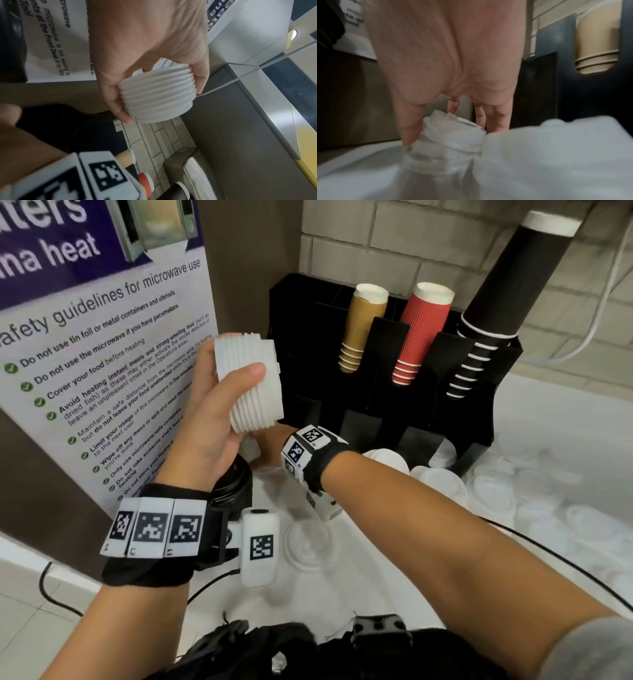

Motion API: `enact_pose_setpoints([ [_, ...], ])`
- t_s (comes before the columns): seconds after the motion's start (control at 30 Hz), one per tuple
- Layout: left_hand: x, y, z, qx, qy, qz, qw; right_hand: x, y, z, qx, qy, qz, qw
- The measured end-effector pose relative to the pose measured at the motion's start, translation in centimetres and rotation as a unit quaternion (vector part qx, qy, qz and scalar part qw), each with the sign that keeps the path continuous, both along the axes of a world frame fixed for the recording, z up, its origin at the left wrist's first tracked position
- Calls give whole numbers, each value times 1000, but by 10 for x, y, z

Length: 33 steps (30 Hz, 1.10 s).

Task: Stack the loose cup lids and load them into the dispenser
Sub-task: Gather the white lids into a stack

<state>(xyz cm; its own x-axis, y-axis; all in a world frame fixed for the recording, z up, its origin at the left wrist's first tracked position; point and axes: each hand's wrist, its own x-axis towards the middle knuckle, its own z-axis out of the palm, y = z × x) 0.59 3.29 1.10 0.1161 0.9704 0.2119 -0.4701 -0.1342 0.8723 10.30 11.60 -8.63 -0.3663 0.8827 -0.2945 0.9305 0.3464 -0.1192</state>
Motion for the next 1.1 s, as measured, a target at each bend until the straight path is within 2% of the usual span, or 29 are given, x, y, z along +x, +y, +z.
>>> enact_pose_setpoints([
  [0.1, -2, -1, -1, -1, -5, -4, 1000, 11, -5, 17, -37, 73, -29, 996],
  [0.13, -2, -2, -1, 0, -7, -3, 1000, 16, -5, 27, -50, 68, -23, 996],
  [0.23, -2, -3, -2, 8, -2, -4, 1000, 26, -5, 46, -76, -62, 21, 995],
  [0.27, -1, -3, -3, 9, -1, -4, 1000, 27, -6, 45, -75, -68, 20, 995],
  [0.33, 0, -4, -3, 5, 0, -5, 1000, 26, -13, 36, -40, 4, 12, 999],
  [0.4, 0, -4, -4, 0, 4, -5, 1000, 20, -20, 25, -3, 93, 45, 995],
  [0.43, 0, -4, -4, -1, 6, -7, 1000, 16, -20, 20, 5, 103, 69, 992],
  [0.5, -1, -5, -4, -3, 9, -9, 1000, 8, -18, 13, 8, 55, 85, 995],
  [0.6, -2, -6, -5, -4, 9, -5, 1000, 1, -10, 3, 18, -16, 66, 998],
  [0.73, -4, -5, -7, 0, 3, 1, 1000, 0, -5, 7, 16, -7, 35, 999],
  [0.8, -4, -5, -7, 5, 2, 3, 1000, 9, -4, 26, 13, 52, 2, 999],
  [0.9, -1, -5, -6, 14, 4, 1, 1000, 40, -17, 63, 16, 207, -50, 977],
  [1.0, 5, -5, -5, 25, 11, -3, 1000, 77, -44, 86, 47, 393, -111, 912],
  [1.1, 14, -6, -7, 24, 18, -7, 1000, 103, -82, 90, 9, 555, -157, 817],
])
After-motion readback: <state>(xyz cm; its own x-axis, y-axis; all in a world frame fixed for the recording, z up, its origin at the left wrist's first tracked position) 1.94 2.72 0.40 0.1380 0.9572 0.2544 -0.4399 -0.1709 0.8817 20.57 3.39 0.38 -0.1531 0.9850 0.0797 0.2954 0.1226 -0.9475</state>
